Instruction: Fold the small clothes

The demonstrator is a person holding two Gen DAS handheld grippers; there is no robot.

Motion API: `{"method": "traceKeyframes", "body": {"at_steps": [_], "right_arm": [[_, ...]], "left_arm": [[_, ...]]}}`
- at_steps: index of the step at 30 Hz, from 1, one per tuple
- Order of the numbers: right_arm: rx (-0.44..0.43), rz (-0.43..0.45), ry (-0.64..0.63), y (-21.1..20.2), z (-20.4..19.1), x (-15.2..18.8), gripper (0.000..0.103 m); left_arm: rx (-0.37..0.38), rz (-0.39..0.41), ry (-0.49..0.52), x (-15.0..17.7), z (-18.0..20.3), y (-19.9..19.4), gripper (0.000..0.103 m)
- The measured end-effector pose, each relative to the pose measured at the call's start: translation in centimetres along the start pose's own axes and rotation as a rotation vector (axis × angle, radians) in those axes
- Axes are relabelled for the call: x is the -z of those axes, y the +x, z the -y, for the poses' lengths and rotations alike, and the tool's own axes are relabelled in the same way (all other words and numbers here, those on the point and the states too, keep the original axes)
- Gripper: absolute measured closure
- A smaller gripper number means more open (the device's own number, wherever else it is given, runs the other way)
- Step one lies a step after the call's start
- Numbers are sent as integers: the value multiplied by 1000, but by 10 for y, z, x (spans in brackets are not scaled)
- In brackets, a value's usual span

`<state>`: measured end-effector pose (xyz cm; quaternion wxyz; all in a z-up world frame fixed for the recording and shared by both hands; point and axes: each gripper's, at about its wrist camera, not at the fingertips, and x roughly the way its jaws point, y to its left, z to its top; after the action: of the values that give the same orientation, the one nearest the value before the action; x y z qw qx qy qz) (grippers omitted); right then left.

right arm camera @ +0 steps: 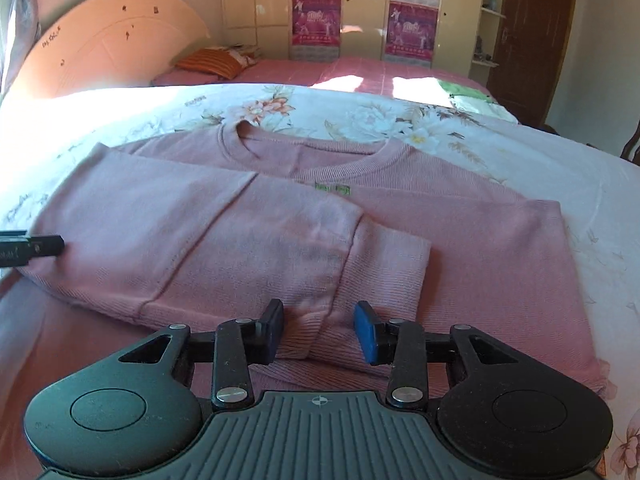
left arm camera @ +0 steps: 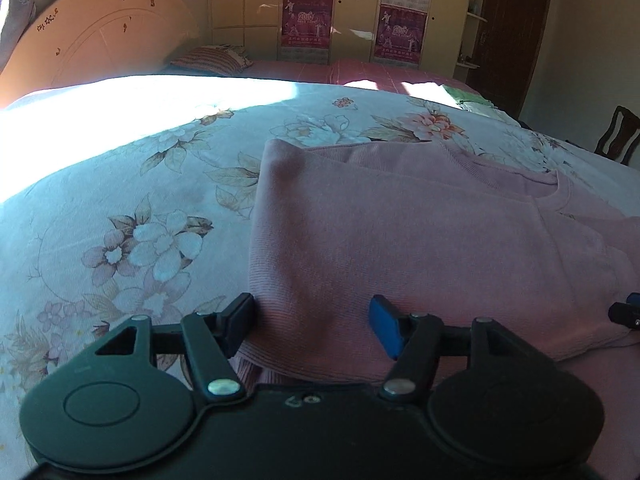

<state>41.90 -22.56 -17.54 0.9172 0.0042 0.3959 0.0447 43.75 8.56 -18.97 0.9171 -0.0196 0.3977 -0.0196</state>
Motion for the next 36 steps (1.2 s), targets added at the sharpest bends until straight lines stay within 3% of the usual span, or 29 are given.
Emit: {"method": "traceKeyframes", "body": {"at_steps": [3, 6, 12, 15, 17, 28, 36], "right_arm": [[-21, 19, 29, -16, 2, 1, 64], [-86, 30, 19, -35, -8, 6, 64], [-173, -4, -34, -52, -39, 30, 64], [-167, -39, -69, -52, -43, 47, 64], [-138, -59, -93, -50, -39, 60, 64], [-133, -46, -73, -80, 0, 91, 64], [-273, -10, -69, -114, -22, 96, 64]], "left_arm": [[28, 4, -40, -5, -1, -17, 42], [73, 15, 14, 2, 17, -39, 42], [189, -52, 105, 47, 66, -63, 42], [178, -82, 137, 72, 80, -62, 41], [139, -50, 156, 84, 83, -65, 39], [15, -73, 99, 98, 90, -89, 39], [26, -79, 92, 114, 105, -125, 41]]}}
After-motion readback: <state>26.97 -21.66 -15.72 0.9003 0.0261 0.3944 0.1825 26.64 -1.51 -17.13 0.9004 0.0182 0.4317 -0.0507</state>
